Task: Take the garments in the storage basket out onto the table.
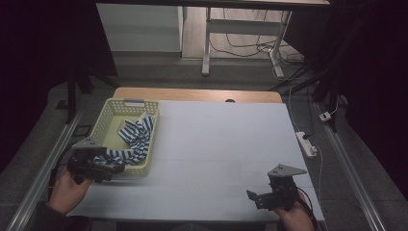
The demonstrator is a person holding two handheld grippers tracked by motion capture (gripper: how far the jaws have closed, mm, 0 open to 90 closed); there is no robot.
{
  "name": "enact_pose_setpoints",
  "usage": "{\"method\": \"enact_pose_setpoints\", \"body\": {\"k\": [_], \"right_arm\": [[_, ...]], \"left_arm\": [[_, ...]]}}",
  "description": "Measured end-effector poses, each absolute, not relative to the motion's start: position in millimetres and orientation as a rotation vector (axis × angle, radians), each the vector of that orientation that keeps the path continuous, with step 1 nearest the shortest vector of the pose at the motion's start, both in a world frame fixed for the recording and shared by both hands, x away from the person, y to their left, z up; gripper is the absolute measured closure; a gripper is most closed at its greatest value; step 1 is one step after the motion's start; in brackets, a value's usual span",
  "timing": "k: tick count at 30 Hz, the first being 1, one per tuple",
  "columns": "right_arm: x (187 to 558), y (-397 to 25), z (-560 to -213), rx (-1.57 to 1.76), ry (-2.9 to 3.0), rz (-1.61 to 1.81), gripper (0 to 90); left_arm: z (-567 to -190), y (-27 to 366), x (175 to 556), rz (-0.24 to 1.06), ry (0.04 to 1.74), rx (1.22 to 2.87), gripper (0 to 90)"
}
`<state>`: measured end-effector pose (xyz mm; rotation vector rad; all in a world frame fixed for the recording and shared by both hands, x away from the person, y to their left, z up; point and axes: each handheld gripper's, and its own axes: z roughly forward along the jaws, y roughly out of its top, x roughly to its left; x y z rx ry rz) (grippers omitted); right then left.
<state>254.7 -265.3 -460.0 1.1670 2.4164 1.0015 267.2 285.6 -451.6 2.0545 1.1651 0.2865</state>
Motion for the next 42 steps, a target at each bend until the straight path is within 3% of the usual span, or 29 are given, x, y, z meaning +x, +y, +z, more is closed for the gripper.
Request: {"method": "enact_pose_setpoints", "body": {"k": [23,42], "right_arm": [[255,-264,-461,1.152,2.432,0.98,0.0],[255,-263,-461,1.145,2.444,0.966,0.5]], "left_arm": [[-452,277,327,0.267,1.174,2.144,0.0],[-473,262,383,0.237,1.156,2.272,0.0]]}}
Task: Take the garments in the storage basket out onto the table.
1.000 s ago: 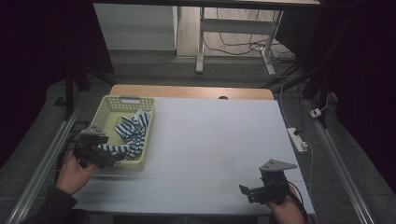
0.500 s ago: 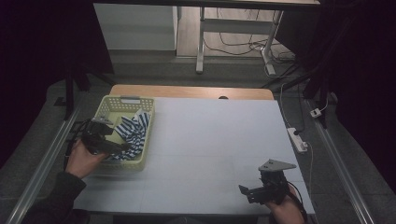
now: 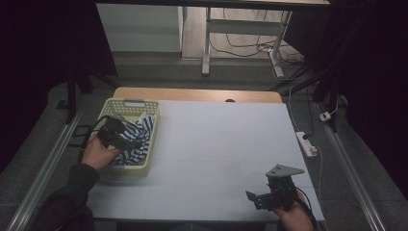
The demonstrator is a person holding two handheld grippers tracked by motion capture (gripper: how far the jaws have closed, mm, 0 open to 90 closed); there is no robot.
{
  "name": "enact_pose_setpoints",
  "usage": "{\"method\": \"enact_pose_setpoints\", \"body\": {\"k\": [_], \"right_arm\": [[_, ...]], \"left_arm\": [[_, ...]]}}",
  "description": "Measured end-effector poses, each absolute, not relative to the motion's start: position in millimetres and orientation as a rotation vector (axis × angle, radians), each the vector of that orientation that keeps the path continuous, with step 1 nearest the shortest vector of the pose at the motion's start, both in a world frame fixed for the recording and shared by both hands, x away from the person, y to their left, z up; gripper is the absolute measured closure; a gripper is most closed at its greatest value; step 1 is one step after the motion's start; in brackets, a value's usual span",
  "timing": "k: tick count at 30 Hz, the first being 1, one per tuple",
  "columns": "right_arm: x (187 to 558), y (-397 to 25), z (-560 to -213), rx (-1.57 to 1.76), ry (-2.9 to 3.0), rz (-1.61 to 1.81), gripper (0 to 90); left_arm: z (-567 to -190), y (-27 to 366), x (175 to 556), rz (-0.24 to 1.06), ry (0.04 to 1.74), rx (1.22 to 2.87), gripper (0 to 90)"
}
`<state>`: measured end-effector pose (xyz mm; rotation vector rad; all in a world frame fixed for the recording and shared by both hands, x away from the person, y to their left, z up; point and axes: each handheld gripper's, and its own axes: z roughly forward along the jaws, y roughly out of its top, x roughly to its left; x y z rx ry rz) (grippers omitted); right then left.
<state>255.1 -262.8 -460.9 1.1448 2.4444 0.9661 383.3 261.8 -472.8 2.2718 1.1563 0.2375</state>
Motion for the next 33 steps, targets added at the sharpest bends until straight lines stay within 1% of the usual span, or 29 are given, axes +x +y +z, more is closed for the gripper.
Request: {"method": "enact_pose_setpoints", "body": {"k": [10,23,29,33], "right_arm": [[255,-262,-461,1.137,2.445,0.966,0.5],[255,-262,-461,1.13,2.452,0.952,0.5],[255,-262,-462,1.124,2.454,0.951,0.5],[255,-261,-462,1.124,2.456,0.947,0.5]], "left_arm": [[-490,253,399,0.218,1.157,2.352,0.0],[-513,239,406,0.155,1.117,2.489,0.0],[-524,232,408,0.142,1.121,2.611,0.0],[-526,232,408,0.135,1.128,2.604,0.0]]}}
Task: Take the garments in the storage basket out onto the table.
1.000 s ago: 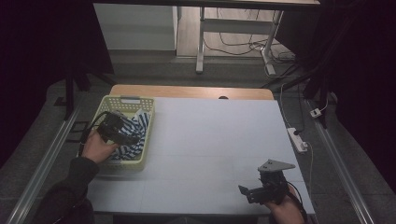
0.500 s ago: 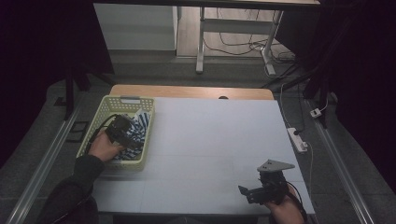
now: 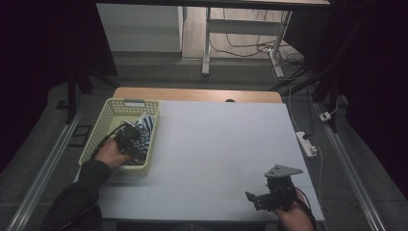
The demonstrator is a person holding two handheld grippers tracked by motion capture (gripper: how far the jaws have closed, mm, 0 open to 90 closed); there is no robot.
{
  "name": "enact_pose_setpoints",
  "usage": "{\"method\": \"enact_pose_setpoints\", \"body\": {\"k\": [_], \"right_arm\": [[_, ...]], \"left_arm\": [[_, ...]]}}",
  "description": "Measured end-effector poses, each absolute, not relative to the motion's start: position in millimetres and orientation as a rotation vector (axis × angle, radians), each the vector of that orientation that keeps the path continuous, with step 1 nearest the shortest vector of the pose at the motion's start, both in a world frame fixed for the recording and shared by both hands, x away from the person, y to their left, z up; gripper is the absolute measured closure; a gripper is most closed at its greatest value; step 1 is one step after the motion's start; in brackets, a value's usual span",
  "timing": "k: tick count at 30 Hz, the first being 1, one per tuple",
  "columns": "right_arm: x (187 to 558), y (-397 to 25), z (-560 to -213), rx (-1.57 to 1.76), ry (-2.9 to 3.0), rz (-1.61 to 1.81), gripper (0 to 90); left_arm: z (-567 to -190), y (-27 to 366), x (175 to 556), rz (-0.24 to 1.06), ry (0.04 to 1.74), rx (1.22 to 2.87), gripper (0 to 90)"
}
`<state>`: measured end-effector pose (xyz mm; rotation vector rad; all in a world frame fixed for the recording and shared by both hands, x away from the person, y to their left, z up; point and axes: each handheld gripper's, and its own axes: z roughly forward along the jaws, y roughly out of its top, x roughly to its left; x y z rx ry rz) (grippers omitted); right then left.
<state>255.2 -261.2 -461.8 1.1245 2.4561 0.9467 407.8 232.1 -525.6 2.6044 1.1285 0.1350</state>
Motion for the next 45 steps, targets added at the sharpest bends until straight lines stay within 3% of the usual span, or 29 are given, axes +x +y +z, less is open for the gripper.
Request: {"method": "enact_pose_setpoints", "body": {"k": [7,10,12,13,16,17,18,24,36,45], "right_arm": [[255,-261,-462,1.12,2.458,0.946,0.6],[255,-261,-462,1.119,2.46,0.944,0.6],[255,-260,-462,1.113,2.463,0.937,0.6],[255,-260,-462,1.113,2.463,0.937,0.6],[255,-260,-462,1.109,2.466,0.934,0.6],[255,-260,-462,1.106,2.468,0.933,0.6],[255,-260,-462,1.106,2.468,0.933,0.6],[255,-259,-462,1.097,2.475,0.923,0.6],[254,-258,-462,1.084,2.478,0.91,0.6],[254,-258,-463,1.082,2.477,0.91,0.6]], "left_arm": [[-524,232,408,0.137,1.156,2.595,1.0],[-519,236,408,0.157,1.19,2.563,14.8],[-517,239,407,0.168,1.2,2.548,29.9],[-516,240,407,0.172,1.202,2.544,29.9],[-515,240,406,0.182,1.221,2.531,42.6],[-514,241,406,0.184,1.227,2.527,51.0],[-514,241,405,0.187,1.236,2.525,51.0],[-512,240,406,0.192,1.312,2.51,72.7],[-509,244,408,0.141,1.364,2.453,73.6],[-490,249,404,0.195,1.319,2.372,73.4]]}}
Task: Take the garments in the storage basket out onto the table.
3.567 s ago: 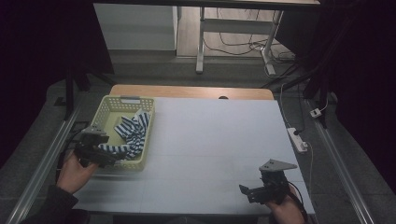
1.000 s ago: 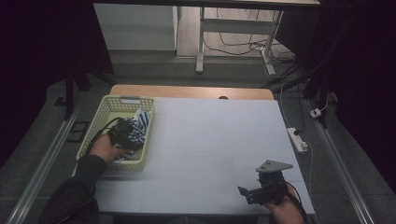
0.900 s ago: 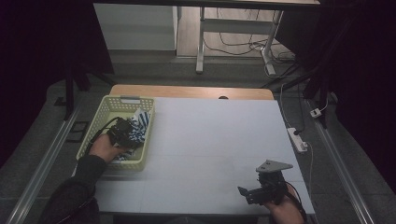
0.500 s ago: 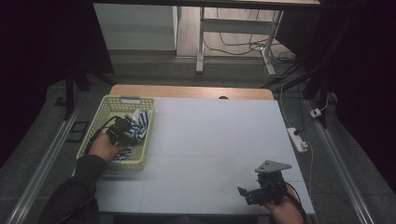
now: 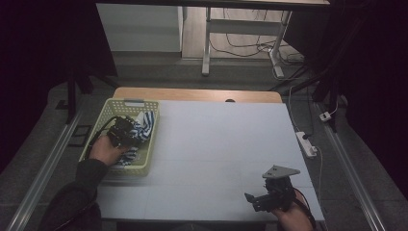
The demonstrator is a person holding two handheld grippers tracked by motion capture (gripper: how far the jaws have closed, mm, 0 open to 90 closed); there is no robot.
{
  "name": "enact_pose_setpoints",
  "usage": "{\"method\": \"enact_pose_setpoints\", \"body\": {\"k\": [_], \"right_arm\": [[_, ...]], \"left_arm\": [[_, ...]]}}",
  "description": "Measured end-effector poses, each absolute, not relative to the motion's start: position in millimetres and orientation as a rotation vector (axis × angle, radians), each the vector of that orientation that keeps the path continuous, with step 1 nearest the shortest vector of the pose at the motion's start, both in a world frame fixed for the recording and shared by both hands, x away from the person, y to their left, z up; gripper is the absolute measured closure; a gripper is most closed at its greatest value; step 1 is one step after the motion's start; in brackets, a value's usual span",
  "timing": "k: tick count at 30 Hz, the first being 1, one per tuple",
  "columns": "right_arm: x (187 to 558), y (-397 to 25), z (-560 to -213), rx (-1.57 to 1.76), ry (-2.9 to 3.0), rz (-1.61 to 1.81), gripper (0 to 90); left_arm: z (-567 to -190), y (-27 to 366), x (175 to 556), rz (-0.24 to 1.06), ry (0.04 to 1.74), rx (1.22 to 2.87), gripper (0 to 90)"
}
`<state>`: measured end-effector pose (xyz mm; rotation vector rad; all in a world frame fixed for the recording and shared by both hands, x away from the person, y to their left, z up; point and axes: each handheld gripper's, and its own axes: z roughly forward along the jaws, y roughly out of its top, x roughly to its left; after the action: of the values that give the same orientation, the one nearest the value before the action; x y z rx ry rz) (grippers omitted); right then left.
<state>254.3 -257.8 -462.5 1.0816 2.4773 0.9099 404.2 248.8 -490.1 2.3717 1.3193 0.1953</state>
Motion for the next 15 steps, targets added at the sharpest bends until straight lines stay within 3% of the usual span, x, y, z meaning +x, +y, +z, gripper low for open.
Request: {"method": "enact_pose_setpoints", "body": {"k": [15], "right_arm": [[255,-258,-463,1.094,2.477,0.906,0.6]], "left_arm": [[-447,265,397,0.215,1.306,2.214,73.5]]}}
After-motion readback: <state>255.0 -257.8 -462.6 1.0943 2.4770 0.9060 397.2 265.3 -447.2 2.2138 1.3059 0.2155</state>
